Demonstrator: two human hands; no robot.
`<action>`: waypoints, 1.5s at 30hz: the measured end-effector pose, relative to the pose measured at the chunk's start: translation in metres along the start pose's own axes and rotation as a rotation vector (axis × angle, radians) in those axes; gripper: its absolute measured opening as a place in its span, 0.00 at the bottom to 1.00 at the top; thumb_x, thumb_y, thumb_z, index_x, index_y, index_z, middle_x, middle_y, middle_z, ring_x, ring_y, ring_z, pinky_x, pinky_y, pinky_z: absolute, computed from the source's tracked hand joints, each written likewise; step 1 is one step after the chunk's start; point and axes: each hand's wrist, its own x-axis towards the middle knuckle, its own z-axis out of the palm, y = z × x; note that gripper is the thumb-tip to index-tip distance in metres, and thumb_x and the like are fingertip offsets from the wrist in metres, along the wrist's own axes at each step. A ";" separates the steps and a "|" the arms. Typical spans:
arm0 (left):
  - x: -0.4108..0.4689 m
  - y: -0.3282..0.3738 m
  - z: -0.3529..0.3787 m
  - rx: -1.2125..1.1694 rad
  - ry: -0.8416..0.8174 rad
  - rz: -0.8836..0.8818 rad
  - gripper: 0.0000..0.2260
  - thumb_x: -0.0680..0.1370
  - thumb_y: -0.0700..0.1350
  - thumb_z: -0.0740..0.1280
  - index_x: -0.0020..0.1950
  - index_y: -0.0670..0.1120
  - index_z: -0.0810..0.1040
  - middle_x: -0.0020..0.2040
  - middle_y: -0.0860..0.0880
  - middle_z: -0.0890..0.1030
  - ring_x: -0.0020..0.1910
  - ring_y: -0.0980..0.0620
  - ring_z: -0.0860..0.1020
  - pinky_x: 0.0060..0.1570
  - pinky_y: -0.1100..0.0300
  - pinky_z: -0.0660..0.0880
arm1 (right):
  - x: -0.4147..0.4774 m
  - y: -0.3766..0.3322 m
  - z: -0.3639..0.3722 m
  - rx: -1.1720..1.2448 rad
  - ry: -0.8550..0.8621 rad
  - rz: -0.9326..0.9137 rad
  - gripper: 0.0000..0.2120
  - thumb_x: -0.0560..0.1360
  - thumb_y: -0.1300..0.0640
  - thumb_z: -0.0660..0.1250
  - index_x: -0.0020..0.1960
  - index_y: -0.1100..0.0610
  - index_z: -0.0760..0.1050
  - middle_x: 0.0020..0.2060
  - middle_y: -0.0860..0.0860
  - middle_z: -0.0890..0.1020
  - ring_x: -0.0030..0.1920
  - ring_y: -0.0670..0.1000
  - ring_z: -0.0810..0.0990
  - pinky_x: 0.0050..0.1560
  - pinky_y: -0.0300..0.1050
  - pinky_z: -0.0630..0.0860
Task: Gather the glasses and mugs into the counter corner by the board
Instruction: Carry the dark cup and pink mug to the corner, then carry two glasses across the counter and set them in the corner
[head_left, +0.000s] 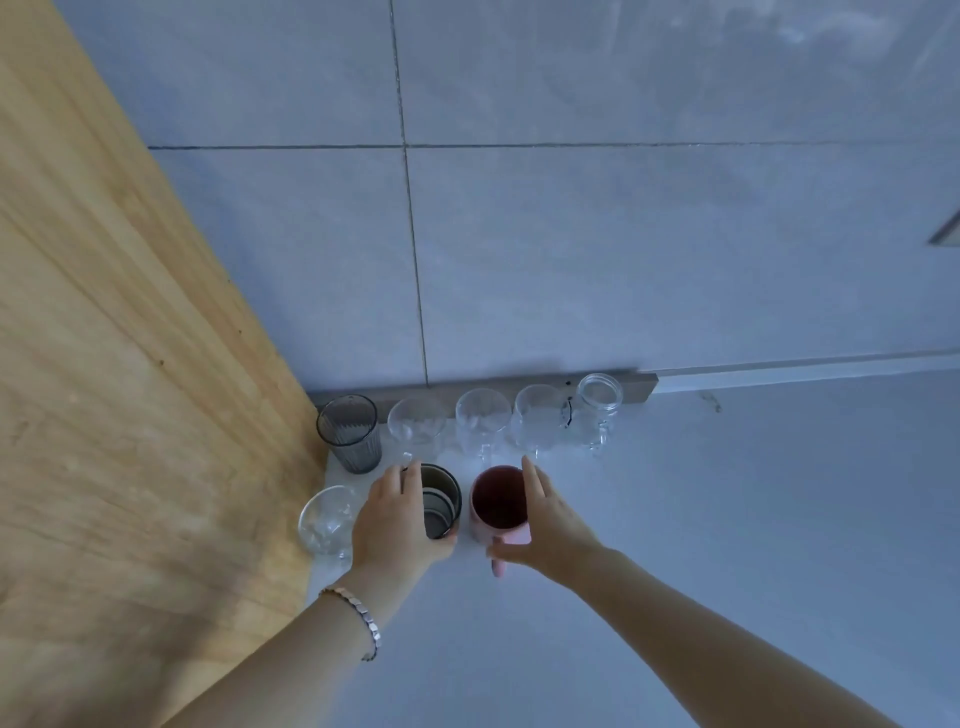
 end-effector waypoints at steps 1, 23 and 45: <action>-0.002 0.003 -0.003 0.045 -0.009 0.004 0.42 0.68 0.58 0.72 0.74 0.41 0.59 0.70 0.42 0.67 0.70 0.44 0.67 0.67 0.55 0.68 | -0.007 0.006 -0.003 0.004 -0.013 0.018 0.52 0.69 0.46 0.73 0.77 0.59 0.42 0.76 0.52 0.54 0.75 0.53 0.58 0.72 0.46 0.60; -0.128 0.513 0.111 0.225 -0.649 0.648 0.12 0.76 0.50 0.60 0.57 0.48 0.75 0.55 0.48 0.76 0.50 0.48 0.72 0.55 0.59 0.71 | -0.386 0.413 -0.201 -0.028 0.057 0.735 0.22 0.78 0.49 0.59 0.70 0.54 0.65 0.66 0.52 0.72 0.64 0.54 0.73 0.61 0.46 0.71; -0.204 0.962 0.271 0.386 -0.584 0.957 0.12 0.76 0.48 0.60 0.57 0.46 0.75 0.59 0.46 0.80 0.58 0.45 0.77 0.55 0.58 0.73 | -0.656 0.751 -0.318 0.143 0.371 1.166 0.18 0.76 0.50 0.62 0.65 0.53 0.71 0.61 0.53 0.78 0.63 0.54 0.74 0.57 0.43 0.71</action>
